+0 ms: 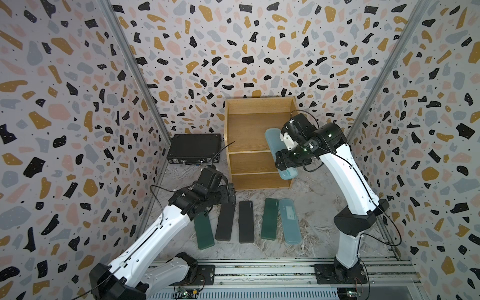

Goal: Place the pencil cases on the shelf according to color
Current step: Place the pencil case on the shelf.

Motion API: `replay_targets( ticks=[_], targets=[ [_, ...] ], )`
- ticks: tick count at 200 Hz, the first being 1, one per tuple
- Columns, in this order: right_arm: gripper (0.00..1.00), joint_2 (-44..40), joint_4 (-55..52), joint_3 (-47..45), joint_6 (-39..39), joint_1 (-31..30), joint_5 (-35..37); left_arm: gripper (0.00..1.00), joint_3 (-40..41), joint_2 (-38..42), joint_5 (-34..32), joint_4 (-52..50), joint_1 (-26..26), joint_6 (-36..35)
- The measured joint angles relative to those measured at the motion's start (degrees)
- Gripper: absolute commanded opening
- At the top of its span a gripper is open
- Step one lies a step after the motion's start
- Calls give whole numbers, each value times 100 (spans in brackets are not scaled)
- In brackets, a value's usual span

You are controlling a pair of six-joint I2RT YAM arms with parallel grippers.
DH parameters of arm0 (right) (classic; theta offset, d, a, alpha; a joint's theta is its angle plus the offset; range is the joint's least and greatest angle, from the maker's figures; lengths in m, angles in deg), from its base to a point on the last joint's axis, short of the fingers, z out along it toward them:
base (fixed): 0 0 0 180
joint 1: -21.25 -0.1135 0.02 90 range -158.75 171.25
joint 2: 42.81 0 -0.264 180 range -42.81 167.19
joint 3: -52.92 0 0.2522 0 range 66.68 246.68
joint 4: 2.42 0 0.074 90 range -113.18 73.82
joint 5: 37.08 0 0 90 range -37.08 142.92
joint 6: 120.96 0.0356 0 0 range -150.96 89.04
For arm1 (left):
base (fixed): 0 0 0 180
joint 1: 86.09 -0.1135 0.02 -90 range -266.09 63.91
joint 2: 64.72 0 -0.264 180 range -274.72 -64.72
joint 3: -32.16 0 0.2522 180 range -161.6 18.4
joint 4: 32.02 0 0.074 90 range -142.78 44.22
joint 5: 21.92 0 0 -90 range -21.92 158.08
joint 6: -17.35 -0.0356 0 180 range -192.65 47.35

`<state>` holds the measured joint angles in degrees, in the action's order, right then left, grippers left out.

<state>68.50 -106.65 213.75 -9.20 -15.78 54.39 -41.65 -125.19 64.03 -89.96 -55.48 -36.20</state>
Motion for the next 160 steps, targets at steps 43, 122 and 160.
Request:
replay_targets(
  ticks=[43, 122, 160],
  targets=[
    [28, 188, 33, 608, 7, 380, -175, 100, 0, 127, 70, 2, 0, -31],
    [28, 245, 883, 667, 199, 568, -431, 100, 116, 129, 205, 70, 0, -48],
    [29, 448, 1292, 682, 280, 568, -402, 100, 251, 129, 210, 98, 0, -63]
  ],
)
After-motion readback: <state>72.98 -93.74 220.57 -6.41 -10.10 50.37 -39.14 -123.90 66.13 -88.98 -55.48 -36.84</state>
